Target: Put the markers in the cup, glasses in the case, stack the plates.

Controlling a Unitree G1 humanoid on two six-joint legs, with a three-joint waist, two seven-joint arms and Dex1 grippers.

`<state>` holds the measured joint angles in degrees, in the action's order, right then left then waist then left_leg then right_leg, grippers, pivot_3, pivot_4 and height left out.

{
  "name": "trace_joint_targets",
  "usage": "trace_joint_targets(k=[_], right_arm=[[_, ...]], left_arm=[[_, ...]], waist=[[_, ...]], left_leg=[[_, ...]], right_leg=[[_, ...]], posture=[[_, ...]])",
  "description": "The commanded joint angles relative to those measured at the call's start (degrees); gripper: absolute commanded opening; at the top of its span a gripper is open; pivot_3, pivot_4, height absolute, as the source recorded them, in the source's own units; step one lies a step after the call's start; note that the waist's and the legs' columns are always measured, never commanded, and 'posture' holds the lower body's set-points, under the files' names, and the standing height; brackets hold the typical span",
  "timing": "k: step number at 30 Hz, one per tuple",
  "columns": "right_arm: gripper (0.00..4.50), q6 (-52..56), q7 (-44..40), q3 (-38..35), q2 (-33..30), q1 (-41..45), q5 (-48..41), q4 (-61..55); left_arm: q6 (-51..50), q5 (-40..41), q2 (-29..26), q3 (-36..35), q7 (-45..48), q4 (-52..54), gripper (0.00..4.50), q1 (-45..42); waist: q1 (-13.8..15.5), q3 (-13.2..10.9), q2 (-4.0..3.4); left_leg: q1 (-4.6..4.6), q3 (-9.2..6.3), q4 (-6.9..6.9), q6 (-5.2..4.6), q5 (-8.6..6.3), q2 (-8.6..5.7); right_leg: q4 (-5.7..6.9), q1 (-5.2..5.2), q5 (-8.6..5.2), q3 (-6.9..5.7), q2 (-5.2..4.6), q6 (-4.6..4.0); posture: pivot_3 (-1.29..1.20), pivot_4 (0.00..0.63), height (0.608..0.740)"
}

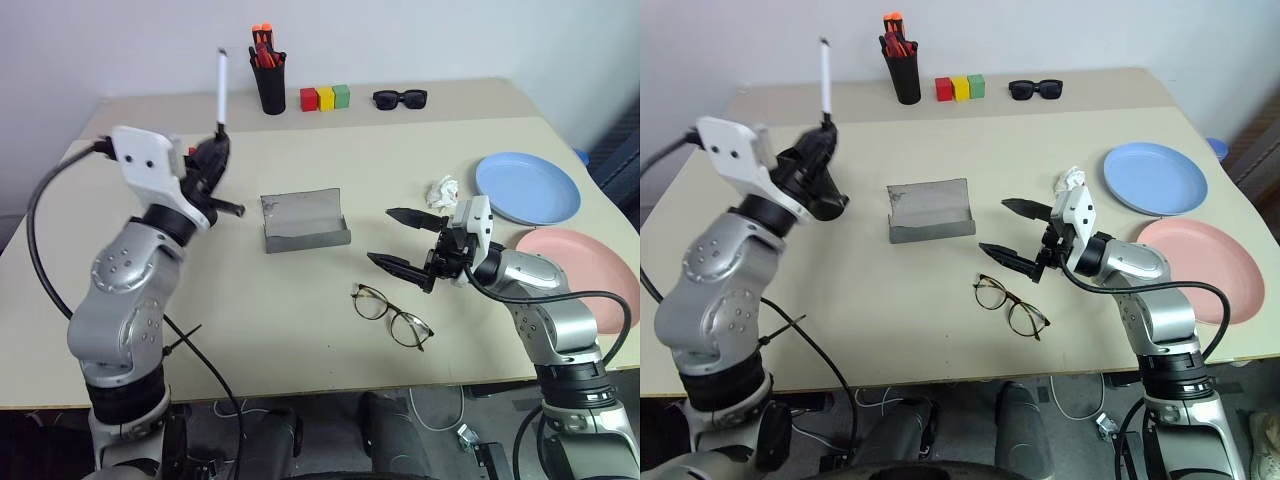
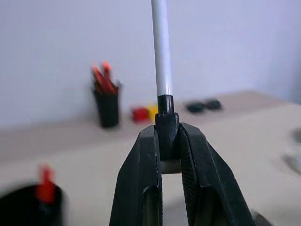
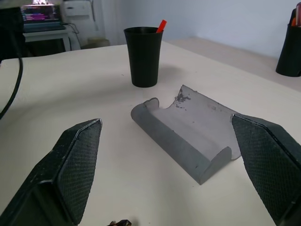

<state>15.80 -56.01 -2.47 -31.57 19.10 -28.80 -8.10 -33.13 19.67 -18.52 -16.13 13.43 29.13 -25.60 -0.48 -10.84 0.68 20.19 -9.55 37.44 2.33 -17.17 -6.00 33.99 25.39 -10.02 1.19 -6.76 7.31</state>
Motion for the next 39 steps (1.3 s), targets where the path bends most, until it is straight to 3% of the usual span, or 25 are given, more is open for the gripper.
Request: trace_joint_targets(k=[1,6,15,26,35,39], right_arm=[[4.50,-0.6,0.2,-0.4,0.3,1.3,-0.3,-1.0],[4.50,-0.4,0.9,-0.2,0.6,1.3,-0.2,-1.4],[4.50,0.3,1.8,-0.3,0.4,0.5,-0.7,-3.6],[4.50,0.2,2.2,-0.4,0.2,0.4,-0.4,-3.7],[4.50,0.0,2.5,-0.2,0.3,0.7,-0.1,-3.5],[4.50,-0.1,2.6,-0.2,0.5,0.8,0.0,-3.1]], left_arm=[[13.7,-1.3,-1.9,-6.1,1.2,-10.8,0.06,-2.8],[28.0,-1.1,-2.2,-8.1,4.0,-27.5,0.06,-5.5],[35.0,2.1,-0.3,-7.5,7.8,-42.9,0.06,-7.0],[38.4,1.9,-0.4,-6.8,7.7,-49.7,0.06,-8.2],[38.8,1.8,-0.8,-6.4,7.4,-49.9,4.48,-8.8],[36.7,4.0,-0.8,-5.2,9.7,-44.8,4.48,-8.4]], waist=[[0.0,0.0,0.00],[0.1,0.0,0.00],[0.2,0.0,0.01],[0.0,0.0,0.01],[-0.1,0.0,0.01],[-0.1,0.0,0.02]], left_leg=[[0.00,0.00,0.00,0.00,0.00,0.00],[0.00,-0.01,0.02,0.00,0.00,-0.01],[0.08,-0.05,0.10,-0.01,0.00,-0.03],[0.08,-0.05,0.12,-0.04,-0.02,-0.03],[0.07,-0.05,0.12,-0.05,-0.02,-0.03],[0.08,-0.05,0.12,-0.05,-0.02,-0.03]], right_leg=[[0.00,0.00,0.00,0.00,0.00,0.00],[-0.01,0.00,0.01,-0.01,0.00,0.01],[-0.06,0.01,0.07,-0.01,-0.01,0.10],[-0.05,0.01,0.09,-0.01,-0.01,0.10],[-0.04,0.01,0.09,-0.01,-0.01,0.10],[-0.03,0.01,0.09,-0.01,-0.01,0.10]], posture=[[0.00,0.150,0.740],[0.00,0.150,0.740],[0.00,0.150,0.740],[0.00,0.150,0.740],[0.00,0.150,0.740],[0.00,0.150,0.740]])
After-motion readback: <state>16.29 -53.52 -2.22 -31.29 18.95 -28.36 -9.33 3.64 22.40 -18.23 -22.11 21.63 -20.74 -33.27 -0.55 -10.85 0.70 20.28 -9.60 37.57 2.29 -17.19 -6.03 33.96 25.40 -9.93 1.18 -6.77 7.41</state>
